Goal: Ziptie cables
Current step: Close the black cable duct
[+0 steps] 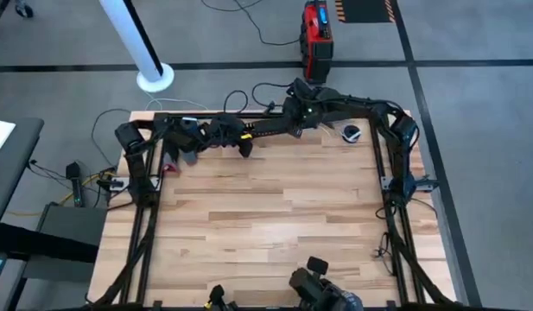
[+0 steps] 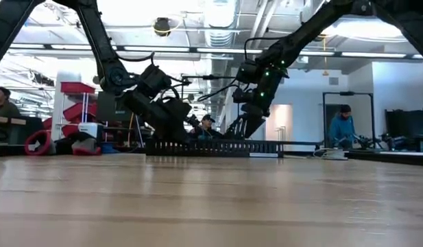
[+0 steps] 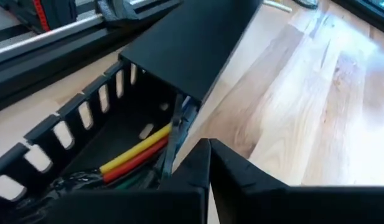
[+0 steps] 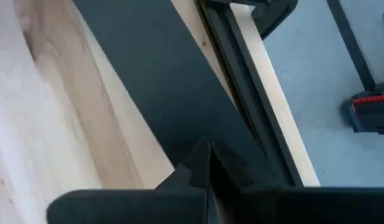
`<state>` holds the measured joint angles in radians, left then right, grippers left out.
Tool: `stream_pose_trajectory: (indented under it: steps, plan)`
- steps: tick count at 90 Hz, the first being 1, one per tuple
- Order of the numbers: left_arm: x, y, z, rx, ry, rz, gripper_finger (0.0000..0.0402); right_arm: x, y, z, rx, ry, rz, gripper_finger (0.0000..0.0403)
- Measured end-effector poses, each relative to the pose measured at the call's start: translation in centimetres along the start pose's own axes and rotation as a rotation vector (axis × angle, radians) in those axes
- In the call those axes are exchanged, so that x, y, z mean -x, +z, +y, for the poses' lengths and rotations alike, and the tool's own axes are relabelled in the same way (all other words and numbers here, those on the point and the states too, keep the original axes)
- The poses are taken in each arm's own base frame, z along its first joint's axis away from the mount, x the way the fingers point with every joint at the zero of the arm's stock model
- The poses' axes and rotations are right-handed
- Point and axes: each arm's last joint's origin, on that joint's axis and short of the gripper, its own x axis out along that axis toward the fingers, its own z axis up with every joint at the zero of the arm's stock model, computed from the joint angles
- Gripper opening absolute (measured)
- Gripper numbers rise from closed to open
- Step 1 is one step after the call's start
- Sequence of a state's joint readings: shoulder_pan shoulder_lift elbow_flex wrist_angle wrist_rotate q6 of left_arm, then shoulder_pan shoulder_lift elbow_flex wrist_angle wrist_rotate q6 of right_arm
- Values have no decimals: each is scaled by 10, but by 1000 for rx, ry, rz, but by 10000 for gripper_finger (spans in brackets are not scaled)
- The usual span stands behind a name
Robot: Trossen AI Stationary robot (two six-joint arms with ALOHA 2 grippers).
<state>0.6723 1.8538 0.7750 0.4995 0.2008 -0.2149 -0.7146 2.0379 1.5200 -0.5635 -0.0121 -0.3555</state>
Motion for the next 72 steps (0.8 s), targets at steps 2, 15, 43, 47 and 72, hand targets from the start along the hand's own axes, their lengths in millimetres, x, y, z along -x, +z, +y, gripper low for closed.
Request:
stream_pose_trajectory:
  steps: [2,15,43,47,72]
  plan:
    - [0,0,1,8,3,-2,0,-3,-1,0,-1,7,4,0]
    - [2,2,9,44,22,-9,0,-8,0,4,21,27,-2,0]
    - [3,3,15,59,37,-11,0,-8,9,10,57,79,-63,0]
    - [4,4,16,61,40,-13,0,-8,9,11,58,81,-64,0]
    - [5,5,20,74,50,-20,0,15,15,11,51,85,-114,0]
